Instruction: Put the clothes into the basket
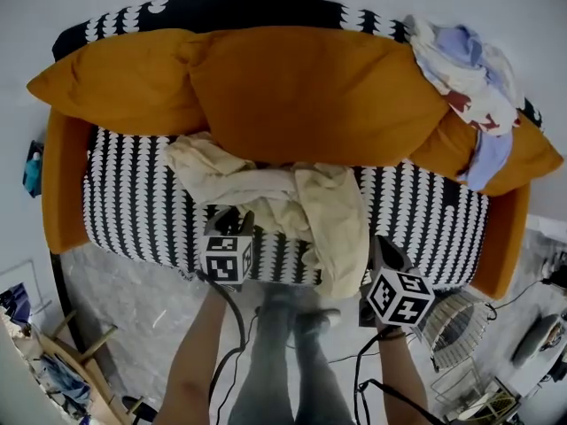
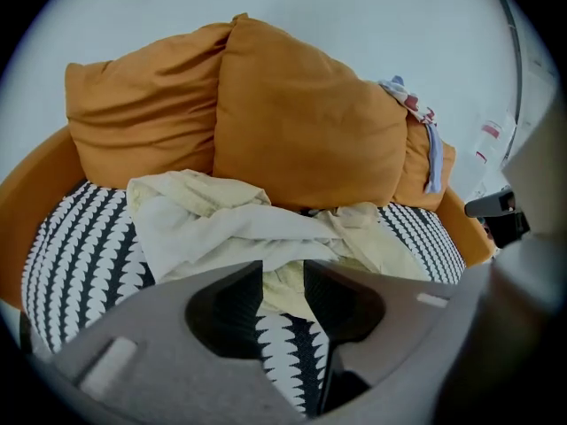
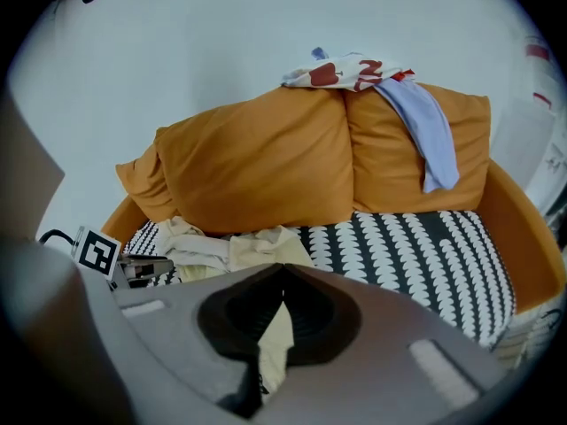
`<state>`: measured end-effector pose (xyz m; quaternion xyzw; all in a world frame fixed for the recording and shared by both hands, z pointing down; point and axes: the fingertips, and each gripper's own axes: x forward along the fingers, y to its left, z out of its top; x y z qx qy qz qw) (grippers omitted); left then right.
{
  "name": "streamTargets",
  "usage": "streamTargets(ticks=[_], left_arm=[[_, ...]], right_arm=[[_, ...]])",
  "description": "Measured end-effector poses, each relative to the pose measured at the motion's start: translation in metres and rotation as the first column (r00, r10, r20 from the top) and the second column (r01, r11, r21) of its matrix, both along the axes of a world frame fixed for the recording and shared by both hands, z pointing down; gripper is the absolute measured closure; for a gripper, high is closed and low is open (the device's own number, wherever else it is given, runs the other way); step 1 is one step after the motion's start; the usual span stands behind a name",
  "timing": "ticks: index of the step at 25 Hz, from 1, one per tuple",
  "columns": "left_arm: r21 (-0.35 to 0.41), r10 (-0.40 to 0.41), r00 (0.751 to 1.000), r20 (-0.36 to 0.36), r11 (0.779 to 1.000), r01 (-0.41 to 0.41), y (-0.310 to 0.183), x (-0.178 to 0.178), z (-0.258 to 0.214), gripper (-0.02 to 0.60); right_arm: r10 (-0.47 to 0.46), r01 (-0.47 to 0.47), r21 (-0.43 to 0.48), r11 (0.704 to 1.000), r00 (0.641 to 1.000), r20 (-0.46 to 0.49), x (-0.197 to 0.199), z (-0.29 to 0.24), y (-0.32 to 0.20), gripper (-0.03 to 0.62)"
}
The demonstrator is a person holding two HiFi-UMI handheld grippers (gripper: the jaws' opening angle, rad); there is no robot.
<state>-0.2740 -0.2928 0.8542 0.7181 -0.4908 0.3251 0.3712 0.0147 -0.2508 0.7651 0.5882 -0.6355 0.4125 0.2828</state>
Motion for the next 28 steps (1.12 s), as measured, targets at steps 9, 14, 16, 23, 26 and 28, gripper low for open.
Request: streamTargets(ticks=[9, 14, 16, 23, 26, 28], left_arm=[[-0.015, 0.025, 1.000, 0.002, 1.000, -0.025, 0.009, 0.015, 0.042, 0.431], [-0.023, -0.008, 1.000, 0.026, 1.000, 0.009, 0.016, 0.013, 0.060, 0.431], [-0.023, -0.011, 0.999, 0.043, 1.000, 0.012, 0.016, 0.013, 0.070, 0.428], [-0.045, -0.024, 0.997, 0.073, 0.999, 0.027, 0.011, 0.017, 0.085, 0.419], [-0.033, -0.020, 0.995, 0.100, 0.999, 0.023, 0.008, 0.016, 0.089, 0.419], [-0.031, -0.008, 0.993, 0.118, 0.999, 0.012, 0.008, 0.016, 0.090, 0.421]], right_arm=[[-0.011, 0.011, -0.042, 0.999, 1.000, -0.004, -0.002, 0.038, 0.012, 0.591], [-0.015, 0.015, -0.060, 0.998, 1.000, 0.001, -0.006, 0.049, 0.023, 0.591], [-0.014, 0.015, -0.069, 0.998, 1.000, 0.005, -0.007, 0.055, 0.028, 0.591], [-0.004, 0.005, -0.084, 0.996, 1.000, 0.011, -0.004, 0.064, 0.036, 0.591], [0.002, -0.001, -0.075, 0.997, 1.000, 0.012, -0.002, 0.065, 0.033, 0.591], [0.011, -0.010, -0.073, 0.997, 1.000, 0.014, -0.002, 0.066, 0.033, 0.591]])
